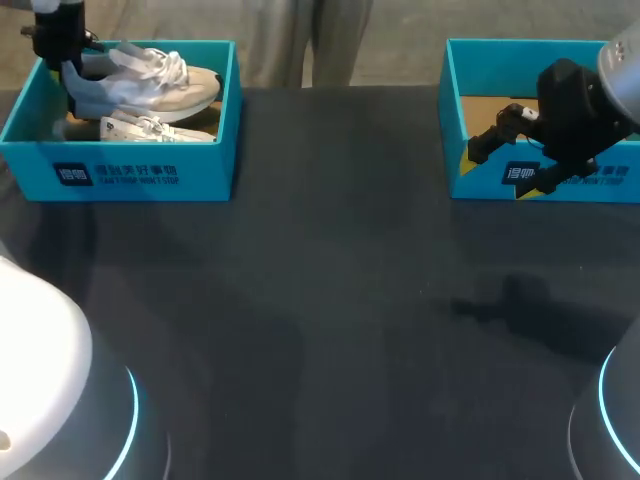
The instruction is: Take the shoe out of the shoebox, open the shoe tongue, remove and reinsert the insole, then place the shoe into the shoebox
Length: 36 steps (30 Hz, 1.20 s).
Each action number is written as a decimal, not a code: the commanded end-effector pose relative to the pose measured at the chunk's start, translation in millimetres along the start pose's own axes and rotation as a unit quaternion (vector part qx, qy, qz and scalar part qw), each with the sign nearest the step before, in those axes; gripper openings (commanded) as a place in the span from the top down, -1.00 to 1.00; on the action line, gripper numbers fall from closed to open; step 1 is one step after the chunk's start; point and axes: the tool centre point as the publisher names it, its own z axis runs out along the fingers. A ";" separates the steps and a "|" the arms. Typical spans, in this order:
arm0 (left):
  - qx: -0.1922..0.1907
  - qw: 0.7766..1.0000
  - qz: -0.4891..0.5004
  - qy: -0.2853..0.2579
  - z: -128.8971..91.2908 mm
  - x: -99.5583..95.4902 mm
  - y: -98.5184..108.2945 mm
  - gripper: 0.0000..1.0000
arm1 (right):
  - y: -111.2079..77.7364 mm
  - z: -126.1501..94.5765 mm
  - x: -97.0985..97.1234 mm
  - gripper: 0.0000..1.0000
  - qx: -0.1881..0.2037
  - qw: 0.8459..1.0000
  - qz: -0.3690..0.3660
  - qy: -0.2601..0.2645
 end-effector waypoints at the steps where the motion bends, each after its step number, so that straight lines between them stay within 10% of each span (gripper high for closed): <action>1: 0.005 1.000 -0.009 0.001 9.6 -2.9 9.6 1.00 | 0.2 1.1 0.6 -1.00 0.000 1.000 0.001 -0.001; 36: 0.028 0.999 0.013 0.013 56.5 -26.8 8.6 1.00 | 0.2 1.1 0.6 -1.00 0.000 1.000 0.001 -0.001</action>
